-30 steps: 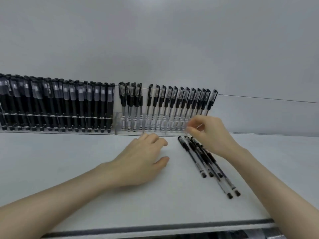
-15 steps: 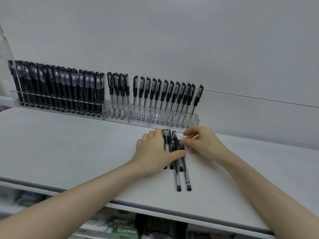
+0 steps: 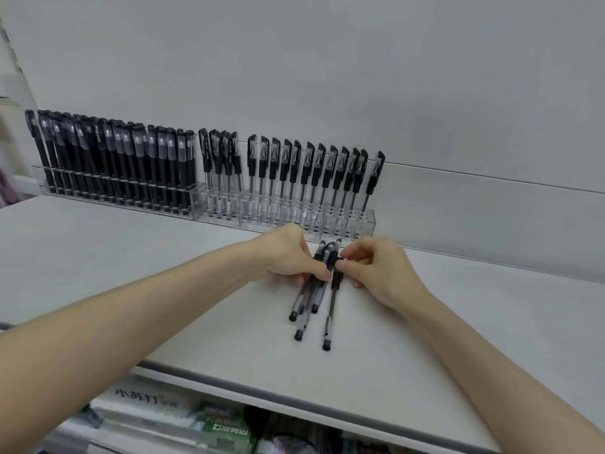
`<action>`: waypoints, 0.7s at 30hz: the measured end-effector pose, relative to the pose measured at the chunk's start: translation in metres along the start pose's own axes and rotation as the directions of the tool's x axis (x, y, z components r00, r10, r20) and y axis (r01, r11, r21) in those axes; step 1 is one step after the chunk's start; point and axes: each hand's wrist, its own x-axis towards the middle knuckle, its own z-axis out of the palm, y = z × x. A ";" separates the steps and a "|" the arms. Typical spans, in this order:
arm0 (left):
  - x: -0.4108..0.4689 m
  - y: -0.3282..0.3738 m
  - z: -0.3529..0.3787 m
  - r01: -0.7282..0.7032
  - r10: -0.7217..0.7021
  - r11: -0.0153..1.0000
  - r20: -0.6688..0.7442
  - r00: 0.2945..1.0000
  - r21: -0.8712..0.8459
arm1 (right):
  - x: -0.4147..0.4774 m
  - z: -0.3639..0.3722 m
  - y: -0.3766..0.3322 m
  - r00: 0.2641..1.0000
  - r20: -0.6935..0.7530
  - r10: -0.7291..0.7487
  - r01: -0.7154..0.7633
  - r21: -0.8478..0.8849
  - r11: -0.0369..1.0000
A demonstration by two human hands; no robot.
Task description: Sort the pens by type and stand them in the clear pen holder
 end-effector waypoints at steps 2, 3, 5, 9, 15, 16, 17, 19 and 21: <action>0.004 0.001 -0.001 0.014 -0.014 1.000 0.018 1.000 0.006 | 0.000 0.000 0.000 1.000 0.000 0.000 0.000 -0.001 1.000; 0.006 0.001 -0.001 0.014 -0.015 1.000 0.025 1.000 0.009 | 0.000 0.000 0.000 1.000 -0.001 0.002 -0.002 0.000 1.000; 0.007 0.000 -0.001 0.008 -0.008 1.000 0.037 0.999 -0.012 | 0.000 0.000 0.001 1.000 -0.003 0.006 -0.006 -0.003 1.000; 0.000 -0.010 -0.002 -0.066 0.067 0.992 0.007 0.998 -0.107 | -0.002 0.000 -0.001 1.000 -0.006 0.000 -0.001 -0.008 1.000; -0.023 -0.026 -0.016 -0.167 0.217 0.804 0.020 0.976 -0.571 | -0.009 -0.001 -0.023 0.994 -0.089 -0.066 0.077 0.129 0.989; -0.026 -0.027 -0.018 -0.197 0.250 0.776 0.006 0.968 -0.599 | -0.009 0.002 -0.031 0.992 -0.085 -0.094 0.109 0.195 0.975; -0.027 -0.029 -0.021 -0.241 0.285 0.763 -0.022 0.958 -0.600 | -0.008 0.004 -0.041 0.990 -0.082 -0.118 0.135 0.257 0.957; -0.025 -0.031 -0.026 -0.327 0.338 0.746 -0.092 0.936 -0.581 | -0.002 0.009 -0.060 0.986 -0.097 -0.139 0.165 0.350 0.922; -0.021 -0.034 -0.032 -0.379 0.368 0.743 -0.137 0.920 -0.551 | 0.007 0.015 -0.075 0.982 -0.140 -0.130 0.173 0.367 0.914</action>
